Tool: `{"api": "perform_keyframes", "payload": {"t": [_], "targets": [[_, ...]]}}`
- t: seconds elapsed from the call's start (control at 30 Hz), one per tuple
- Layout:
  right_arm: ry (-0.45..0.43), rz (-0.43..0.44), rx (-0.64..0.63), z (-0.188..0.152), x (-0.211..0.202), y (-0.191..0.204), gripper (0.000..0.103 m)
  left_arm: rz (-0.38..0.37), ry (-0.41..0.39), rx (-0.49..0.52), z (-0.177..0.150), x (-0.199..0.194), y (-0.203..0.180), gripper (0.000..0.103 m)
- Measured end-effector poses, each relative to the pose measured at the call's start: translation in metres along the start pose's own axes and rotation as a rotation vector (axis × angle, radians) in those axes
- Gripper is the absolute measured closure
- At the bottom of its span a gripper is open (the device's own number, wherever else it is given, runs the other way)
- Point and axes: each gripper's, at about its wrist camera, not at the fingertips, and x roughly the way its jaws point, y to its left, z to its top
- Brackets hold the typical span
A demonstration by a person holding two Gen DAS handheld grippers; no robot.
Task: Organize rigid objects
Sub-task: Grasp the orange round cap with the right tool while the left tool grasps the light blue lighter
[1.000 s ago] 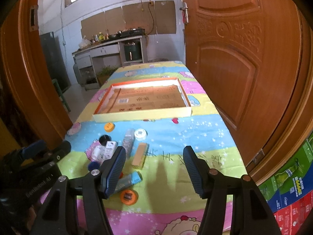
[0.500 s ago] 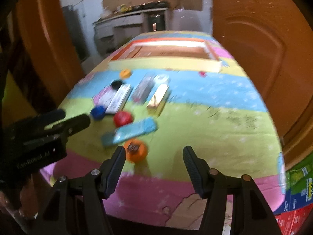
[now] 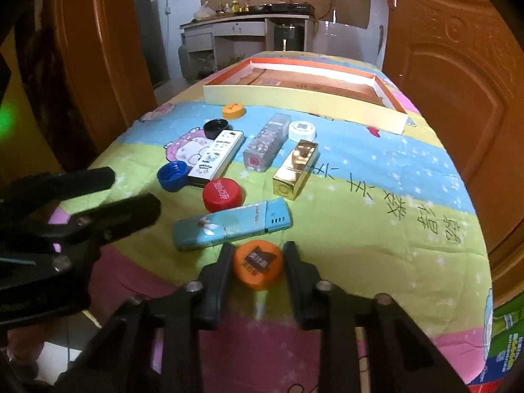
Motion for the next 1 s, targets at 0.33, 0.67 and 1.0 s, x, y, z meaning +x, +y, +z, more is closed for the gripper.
{"api": "perform_keyframes", "payload": {"t": [0.33,0.67,1.0], "targets": [[0.012,-0.014,0.064,-0.010,-0.013,-0.036,0.073,-0.145,0.041,0.193,-0.005,0.023,-0.036,0.034],[0.003,-0.029,0.099,-0.014,-0.019,-0.043,0.073,-0.159,0.053,0.253,0.002,0.047,-0.039,0.072],[-0.003,-0.007,0.122,-0.013,-0.020,-0.047,0.073,-0.155,0.029,0.249,-0.001,0.035,-0.043,0.080]]}}
